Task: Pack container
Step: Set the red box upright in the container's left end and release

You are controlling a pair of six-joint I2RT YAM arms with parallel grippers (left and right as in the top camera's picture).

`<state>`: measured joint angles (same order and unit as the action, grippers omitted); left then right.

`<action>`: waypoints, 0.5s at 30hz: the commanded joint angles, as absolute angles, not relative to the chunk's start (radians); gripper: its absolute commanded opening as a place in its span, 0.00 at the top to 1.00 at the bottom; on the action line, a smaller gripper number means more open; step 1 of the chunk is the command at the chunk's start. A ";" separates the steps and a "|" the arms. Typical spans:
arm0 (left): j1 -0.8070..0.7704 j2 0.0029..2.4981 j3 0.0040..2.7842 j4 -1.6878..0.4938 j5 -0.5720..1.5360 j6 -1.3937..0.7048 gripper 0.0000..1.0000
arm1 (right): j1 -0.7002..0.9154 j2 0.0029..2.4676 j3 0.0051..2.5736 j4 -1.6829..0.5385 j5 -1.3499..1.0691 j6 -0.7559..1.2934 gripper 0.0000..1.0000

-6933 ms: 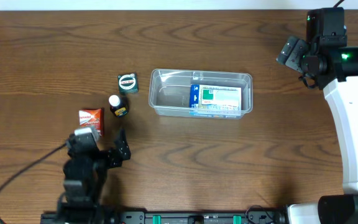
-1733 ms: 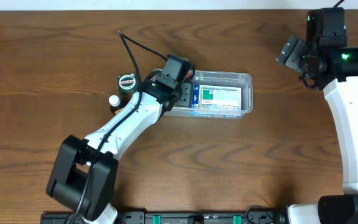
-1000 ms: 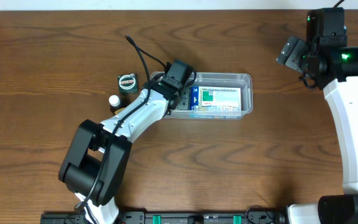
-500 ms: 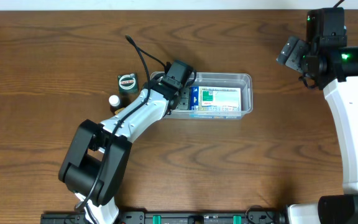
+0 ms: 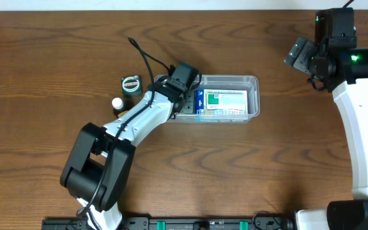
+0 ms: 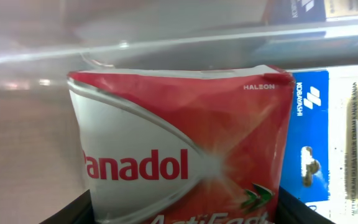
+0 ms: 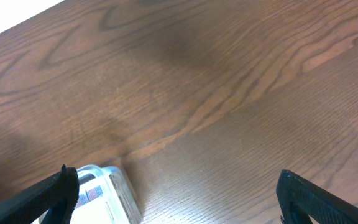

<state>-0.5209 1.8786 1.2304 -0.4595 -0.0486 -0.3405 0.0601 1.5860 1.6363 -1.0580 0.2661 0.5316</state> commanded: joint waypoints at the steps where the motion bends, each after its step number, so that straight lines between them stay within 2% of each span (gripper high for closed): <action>1: -0.522 1.889 1.276 -0.502 -0.042 -0.331 0.37 | 0.056 1.582 1.640 -1.059 0.281 0.518 0.01; 15: -0.522 1.889 1.475 -0.739 -0.041 -0.293 0.38 | 0.056 1.582 1.640 -1.059 0.281 0.518 0.01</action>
